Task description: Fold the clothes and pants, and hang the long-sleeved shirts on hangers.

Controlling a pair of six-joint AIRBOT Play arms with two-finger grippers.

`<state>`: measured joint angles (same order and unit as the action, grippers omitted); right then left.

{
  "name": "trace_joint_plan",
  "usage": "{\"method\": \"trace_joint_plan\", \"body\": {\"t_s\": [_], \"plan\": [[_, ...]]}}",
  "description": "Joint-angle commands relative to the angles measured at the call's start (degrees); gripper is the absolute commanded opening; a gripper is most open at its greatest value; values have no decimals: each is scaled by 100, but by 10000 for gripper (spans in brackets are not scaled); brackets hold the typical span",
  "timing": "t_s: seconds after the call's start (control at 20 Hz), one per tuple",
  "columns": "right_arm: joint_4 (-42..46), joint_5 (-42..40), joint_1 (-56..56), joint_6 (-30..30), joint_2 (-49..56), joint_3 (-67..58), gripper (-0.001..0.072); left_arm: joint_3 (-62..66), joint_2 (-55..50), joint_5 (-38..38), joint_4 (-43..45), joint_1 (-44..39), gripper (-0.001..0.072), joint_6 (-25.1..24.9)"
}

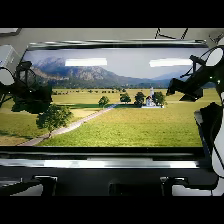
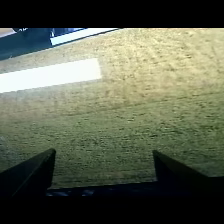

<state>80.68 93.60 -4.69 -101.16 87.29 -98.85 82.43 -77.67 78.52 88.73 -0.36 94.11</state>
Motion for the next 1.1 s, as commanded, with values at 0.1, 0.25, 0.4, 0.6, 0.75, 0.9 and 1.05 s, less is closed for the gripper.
{"method": "trace_joint_plan", "body": {"t_s": [0.1, 0.25, 0.4, 0.6, 0.75, 0.9, 1.05], "plan": [[-2, -7, 7, -2, 2, -7, 697, -2, -4, 0, 0, -2, 706, -2], [-2, -7, 7, -2, 2, -7, 697, -2, -4, 0, 2, -2, 706, -2], [-2, -7, 7, -2, 2, -7, 697, -2, -4, 0, 0, -2, 706, -2], [0, -144, 7, -7, 2, -7, 697, -2, -4, 0, 0, -2, 706, -2], [-4, -992, 7, -2, 2, -7, 697, -7, -28, -289, -4, -9, 706, 2], [0, -1333, 7, 0, 2, -7, 697, -7, -127, -911, -160, -9, 706, 2], [96, -2081, 7, 238, 2, -7, 677, -2, -365, -1838, -564, -7, 706, 50]]}}
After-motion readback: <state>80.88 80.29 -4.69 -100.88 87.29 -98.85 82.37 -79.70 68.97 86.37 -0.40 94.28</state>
